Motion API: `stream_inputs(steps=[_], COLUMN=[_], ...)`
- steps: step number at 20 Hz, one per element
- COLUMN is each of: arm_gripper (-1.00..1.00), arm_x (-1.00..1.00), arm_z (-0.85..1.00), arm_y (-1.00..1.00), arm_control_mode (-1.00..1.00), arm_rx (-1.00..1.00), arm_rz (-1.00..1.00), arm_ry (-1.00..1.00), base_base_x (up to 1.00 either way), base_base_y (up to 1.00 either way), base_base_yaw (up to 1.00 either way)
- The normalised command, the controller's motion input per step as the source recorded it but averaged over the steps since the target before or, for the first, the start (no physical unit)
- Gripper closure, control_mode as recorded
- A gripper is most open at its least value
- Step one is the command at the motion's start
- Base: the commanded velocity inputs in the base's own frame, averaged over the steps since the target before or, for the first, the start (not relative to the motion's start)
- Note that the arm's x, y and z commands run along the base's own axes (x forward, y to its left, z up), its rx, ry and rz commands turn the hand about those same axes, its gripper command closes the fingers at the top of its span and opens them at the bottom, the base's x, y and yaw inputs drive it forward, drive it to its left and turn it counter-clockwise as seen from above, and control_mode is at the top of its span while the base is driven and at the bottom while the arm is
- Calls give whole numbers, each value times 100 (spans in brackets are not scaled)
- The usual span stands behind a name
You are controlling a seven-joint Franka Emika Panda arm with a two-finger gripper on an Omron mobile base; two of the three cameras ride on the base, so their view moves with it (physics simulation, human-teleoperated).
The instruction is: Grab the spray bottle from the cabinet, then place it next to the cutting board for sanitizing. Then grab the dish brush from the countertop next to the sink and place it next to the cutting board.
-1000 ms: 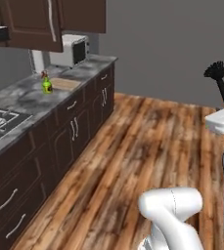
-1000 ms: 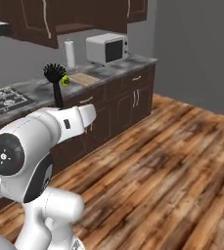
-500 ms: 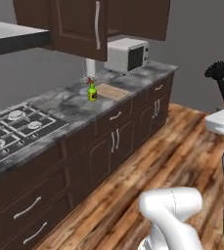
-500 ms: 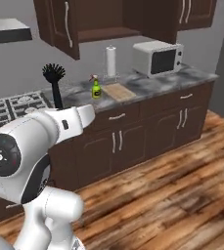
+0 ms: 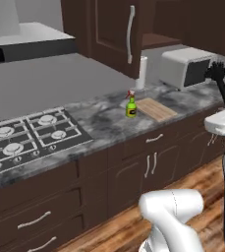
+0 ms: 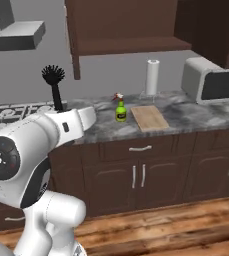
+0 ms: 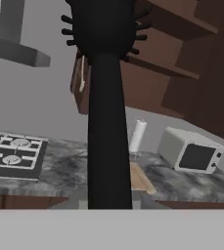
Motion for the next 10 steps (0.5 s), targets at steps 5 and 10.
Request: stream_inputs(steps=[5, 10], arm_gripper=[100, 100], arm_x=[0, 0], arm_z=[0, 0], arm_y=[0, 0], arm_control_mode=[100, 100], arm_rx=[0, 0], arm_rz=[0, 0], arm_ry=[0, 0], base_base_x=[100, 96], base_base_y=[-97, -99], base_base_yaw=[47, 47])
